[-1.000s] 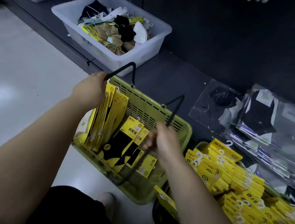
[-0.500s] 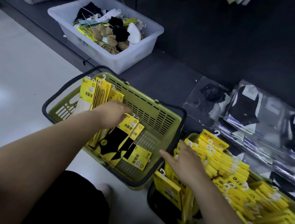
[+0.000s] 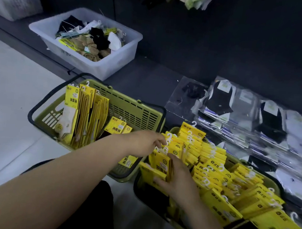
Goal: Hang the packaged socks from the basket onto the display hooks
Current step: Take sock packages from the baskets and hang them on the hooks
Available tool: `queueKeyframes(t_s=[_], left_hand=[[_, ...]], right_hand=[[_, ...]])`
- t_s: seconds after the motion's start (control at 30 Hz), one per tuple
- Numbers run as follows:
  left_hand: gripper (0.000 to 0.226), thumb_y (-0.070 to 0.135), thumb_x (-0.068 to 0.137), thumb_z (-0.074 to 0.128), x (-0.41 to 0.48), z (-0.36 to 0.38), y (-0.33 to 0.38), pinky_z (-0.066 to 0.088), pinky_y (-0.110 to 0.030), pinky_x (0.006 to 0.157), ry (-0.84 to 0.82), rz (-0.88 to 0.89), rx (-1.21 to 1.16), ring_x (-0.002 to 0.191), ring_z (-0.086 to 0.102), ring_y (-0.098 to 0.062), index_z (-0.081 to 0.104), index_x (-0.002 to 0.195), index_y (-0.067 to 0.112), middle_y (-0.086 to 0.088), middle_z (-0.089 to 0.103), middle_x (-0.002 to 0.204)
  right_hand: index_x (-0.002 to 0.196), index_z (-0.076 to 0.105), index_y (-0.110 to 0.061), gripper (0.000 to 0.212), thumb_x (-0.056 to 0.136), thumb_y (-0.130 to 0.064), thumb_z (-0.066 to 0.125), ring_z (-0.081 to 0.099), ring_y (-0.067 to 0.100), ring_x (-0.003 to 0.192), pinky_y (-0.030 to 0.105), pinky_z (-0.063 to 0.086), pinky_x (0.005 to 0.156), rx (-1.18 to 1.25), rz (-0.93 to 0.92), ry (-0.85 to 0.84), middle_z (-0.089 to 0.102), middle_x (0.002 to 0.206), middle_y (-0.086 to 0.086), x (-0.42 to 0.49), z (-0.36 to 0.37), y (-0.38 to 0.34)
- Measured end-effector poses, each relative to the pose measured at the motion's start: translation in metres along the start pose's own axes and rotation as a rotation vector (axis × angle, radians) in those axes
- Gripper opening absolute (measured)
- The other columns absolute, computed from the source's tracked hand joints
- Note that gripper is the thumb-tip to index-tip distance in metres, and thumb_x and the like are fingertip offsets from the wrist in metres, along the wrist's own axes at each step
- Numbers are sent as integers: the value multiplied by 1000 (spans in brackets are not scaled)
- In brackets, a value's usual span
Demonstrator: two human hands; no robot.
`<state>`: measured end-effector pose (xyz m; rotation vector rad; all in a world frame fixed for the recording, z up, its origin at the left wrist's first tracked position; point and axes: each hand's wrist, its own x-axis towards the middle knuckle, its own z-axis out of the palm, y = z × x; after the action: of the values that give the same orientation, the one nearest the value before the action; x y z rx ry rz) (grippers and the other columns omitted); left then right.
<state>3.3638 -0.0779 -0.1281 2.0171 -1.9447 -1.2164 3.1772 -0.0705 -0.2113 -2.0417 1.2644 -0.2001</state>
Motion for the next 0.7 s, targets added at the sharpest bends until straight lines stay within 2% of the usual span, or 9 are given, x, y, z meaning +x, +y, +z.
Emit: queueKeyframes(t_s=[0.07, 0.13, 0.2, 0.3, 0.37, 0.47, 0.57, 0.6, 0.7], left_hand=[[52, -4, 94, 36, -2, 10, 0, 41, -29, 102, -4, -77, -36, 130, 45, -21, 40, 141, 16, -7, 44, 145], [63, -2, 92, 44, -3, 22, 0, 38, -28, 98, -18, -136, -3, 135, 38, -26, 25, 148, 19, -8, 29, 154], [73, 2, 90, 51, -2, 32, -1, 35, -32, 103, -62, -166, 92, 140, 29, -29, 14, 151, 21, -8, 17, 158], [75, 8, 90, 57, 5, 38, -9, 29, -37, 113, -66, -168, 196, 142, 23, -30, 14, 151, 16, -9, 15, 157], [73, 3, 91, 53, 10, 36, -19, 30, -37, 110, -38, -214, 199, 141, 26, -32, 14, 151, 16, -11, 16, 157], [78, 13, 92, 59, 13, 37, -32, 36, -39, 105, -64, -284, 202, 138, 32, -35, 9, 151, 21, -16, 19, 156], [82, 14, 90, 63, 16, 42, -35, 44, -33, 83, -69, -289, 167, 123, 50, -32, 10, 150, 27, -16, 41, 145], [80, 14, 89, 64, 18, 44, -34, 44, -32, 82, -84, -275, 158, 122, 51, -30, 13, 150, 27, -14, 45, 143], [69, 21, 91, 62, 21, 47, -30, 40, -33, 95, -162, -260, 200, 128, 46, -26, 24, 148, 25, -9, 44, 144]], right_hand=[[140, 40, -26, 77, 74, -47, 75, 45, 16, 128, 20, 34, 98, 81, -1, 93, 49, 139, -3, -2, 4, 2], [138, 40, -27, 88, 64, -59, 76, 41, 15, 130, 25, 34, 105, 206, 9, 26, 43, 140, -4, -4, 7, 3], [132, 37, -28, 93, 56, -66, 74, 32, 17, 134, 34, 32, 109, 145, -38, -32, 34, 143, -4, -6, 15, 4], [107, 34, -35, 53, 74, -38, 75, 38, 20, 123, 28, 39, 88, 25, -38, 118, 46, 118, -7, 3, 24, 5], [99, 28, -38, 47, 82, -22, 70, 48, 21, 111, 28, 42, 75, 31, 28, 189, 48, 105, -9, 10, 19, 7], [111, 34, -37, 50, 83, -17, 70, 56, 20, 106, 27, 44, 76, 84, 126, 200, 57, 120, -2, 16, 6, 22], [139, 30, -31, 78, 78, -19, 77, 57, 15, 95, 18, 40, 70, 242, 216, 162, 53, 123, -3, 22, -5, 33], [144, 25, -31, 88, 75, -21, 79, 55, 13, 97, 18, 41, 71, 292, 243, 144, 50, 122, -2, 25, -6, 34], [151, 10, -30, 105, 73, -25, 81, 38, 21, 128, 30, 36, 103, 302, 283, 74, 28, 141, 4, 33, 0, 32]])
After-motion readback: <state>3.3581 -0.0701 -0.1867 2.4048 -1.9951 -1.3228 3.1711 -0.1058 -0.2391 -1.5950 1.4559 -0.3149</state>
